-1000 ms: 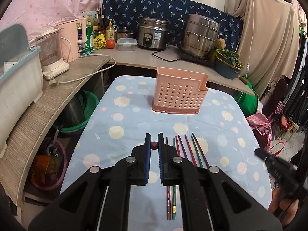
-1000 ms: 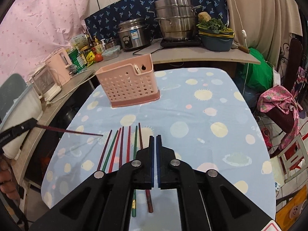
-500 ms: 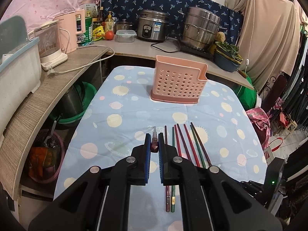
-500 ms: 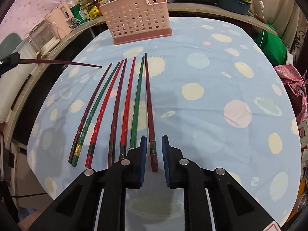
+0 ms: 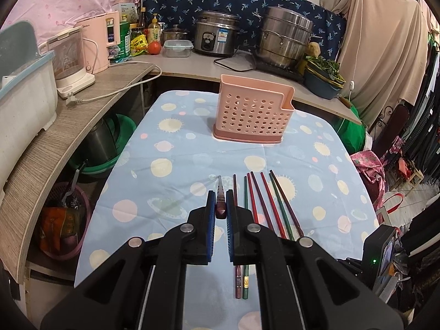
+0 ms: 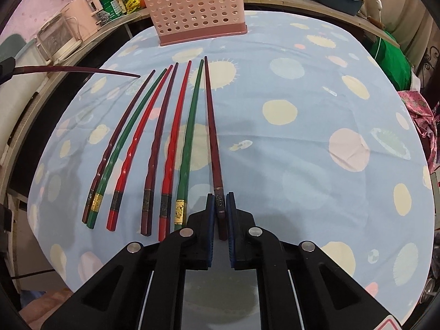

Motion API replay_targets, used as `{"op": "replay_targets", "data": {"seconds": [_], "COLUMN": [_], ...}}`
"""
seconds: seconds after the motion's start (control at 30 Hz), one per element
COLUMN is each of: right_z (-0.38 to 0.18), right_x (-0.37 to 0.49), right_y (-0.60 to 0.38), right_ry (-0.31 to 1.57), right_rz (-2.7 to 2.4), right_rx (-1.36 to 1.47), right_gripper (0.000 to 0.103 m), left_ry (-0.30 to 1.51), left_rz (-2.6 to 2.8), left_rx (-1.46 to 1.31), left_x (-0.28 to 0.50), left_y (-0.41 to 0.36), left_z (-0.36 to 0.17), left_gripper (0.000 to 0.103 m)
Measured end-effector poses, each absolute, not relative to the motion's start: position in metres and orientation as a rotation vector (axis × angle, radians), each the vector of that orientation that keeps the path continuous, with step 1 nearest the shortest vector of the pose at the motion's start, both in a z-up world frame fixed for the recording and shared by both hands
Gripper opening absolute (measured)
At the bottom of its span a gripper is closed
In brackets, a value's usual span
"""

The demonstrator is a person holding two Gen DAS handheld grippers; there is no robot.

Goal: Organize utensils
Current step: 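Lift the dark red chopsticks with both tools toward the pink basket, then lower both chopsticks into the pink basket and open both tools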

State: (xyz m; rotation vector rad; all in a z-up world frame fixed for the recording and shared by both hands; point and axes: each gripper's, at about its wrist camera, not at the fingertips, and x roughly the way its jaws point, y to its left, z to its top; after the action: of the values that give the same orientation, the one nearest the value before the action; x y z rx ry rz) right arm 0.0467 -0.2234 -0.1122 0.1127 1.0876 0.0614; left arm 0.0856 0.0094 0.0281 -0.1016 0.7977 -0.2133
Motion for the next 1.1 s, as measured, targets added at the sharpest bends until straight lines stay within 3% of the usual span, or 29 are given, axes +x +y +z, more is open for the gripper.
{"op": "replay_targets", "data": {"seconds": [0.27,0.73,1.1], "right_z": [-0.092,0.059,0.137], "right_x": [0.047,0.095,0.163], "right_y": [-0.226,-0.265,-0.287], "right_ry": [1.039,0.701,0.516], "right_rz": [0.055,0.065,0.101], "right_rx": [0.110,0.187,0.290], "right_gripper": [0.007,0.007,0.007], "left_ry": [0.789,0.613,0.478], "left_rz": [-0.214,-0.238,-0.254], "left_rx": [-0.098,-0.089,-0.159], "left_x": [0.084,0.122,0.199], "left_y": [0.009,0.002,-0.008], "left_z": [0.031,0.106,0.177], "left_gripper": [0.007,0.007,0.007]}}
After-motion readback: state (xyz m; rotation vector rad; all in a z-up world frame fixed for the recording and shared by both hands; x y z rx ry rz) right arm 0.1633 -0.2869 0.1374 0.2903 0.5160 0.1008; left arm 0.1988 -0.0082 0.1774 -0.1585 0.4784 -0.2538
